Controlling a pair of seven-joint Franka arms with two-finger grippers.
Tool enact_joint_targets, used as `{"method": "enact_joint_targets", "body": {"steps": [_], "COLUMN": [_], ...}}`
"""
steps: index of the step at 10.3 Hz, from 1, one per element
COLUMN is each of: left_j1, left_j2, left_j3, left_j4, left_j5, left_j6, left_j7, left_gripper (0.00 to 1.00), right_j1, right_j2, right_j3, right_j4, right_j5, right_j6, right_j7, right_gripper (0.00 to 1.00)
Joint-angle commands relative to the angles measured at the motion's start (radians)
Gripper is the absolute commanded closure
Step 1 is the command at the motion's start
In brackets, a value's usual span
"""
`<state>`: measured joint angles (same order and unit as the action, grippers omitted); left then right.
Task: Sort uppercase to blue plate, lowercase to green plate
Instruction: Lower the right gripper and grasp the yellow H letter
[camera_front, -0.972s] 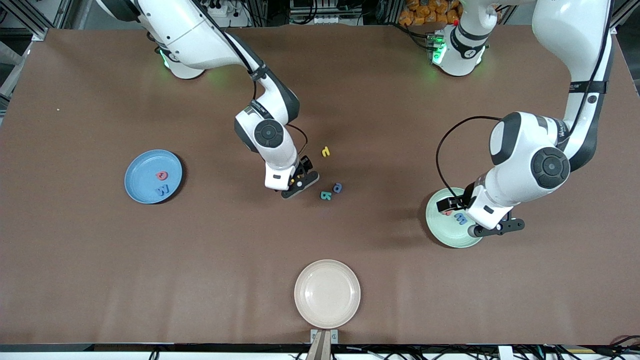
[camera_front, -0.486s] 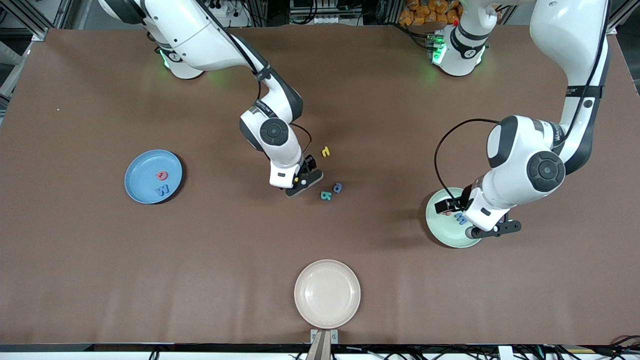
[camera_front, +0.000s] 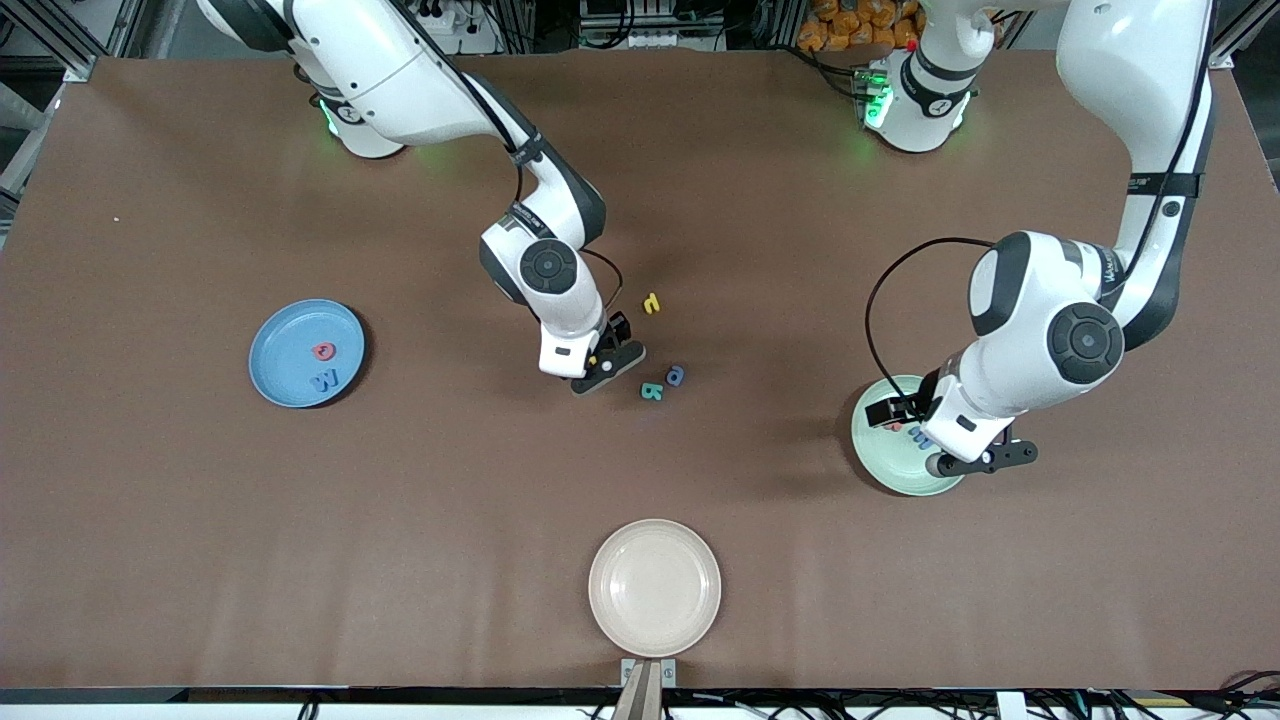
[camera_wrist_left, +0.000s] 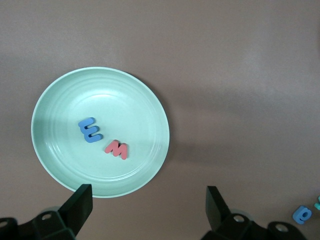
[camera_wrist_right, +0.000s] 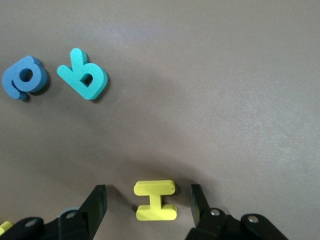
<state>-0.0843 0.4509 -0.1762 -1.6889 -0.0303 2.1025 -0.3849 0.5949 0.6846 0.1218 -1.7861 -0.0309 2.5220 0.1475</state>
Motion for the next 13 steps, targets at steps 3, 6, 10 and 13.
{"method": "enact_joint_targets", "body": {"steps": [3, 6, 10, 13], "left_j1": [-0.015, -0.014, -0.015, -0.014], "left_j2": [0.015, 0.015, 0.015, 0.015], "left_j3": [0.003, 0.003, 0.003, 0.003], "left_j4": [0.017, 0.015, 0.014, 0.011], "left_j5": [0.012, 0.012, 0.013, 0.013], "left_j6": [0.008, 0.008, 0.008, 0.008], "left_j7": [-0.035, -0.035, -0.038, -0.038], "left_gripper": [0.0, 0.0, 0.0, 0.0], "right_j1": [0.003, 0.003, 0.002, -0.004], "right_j2": [0.01, 0.012, 0.01, 0.009], "right_j3": [-0.005, -0.005, -0.007, -0.019], "right_j4": [0.016, 0.016, 0.017, 0.022], "right_j5": [-0.015, -0.015, -0.015, -0.015], "right_j6": [0.001, 0.001, -0.002, -0.008], "right_j7": [-0.02, -0.022, -0.025, -0.06], "right_gripper": [0.45, 0.57, 0.65, 0.67]}}
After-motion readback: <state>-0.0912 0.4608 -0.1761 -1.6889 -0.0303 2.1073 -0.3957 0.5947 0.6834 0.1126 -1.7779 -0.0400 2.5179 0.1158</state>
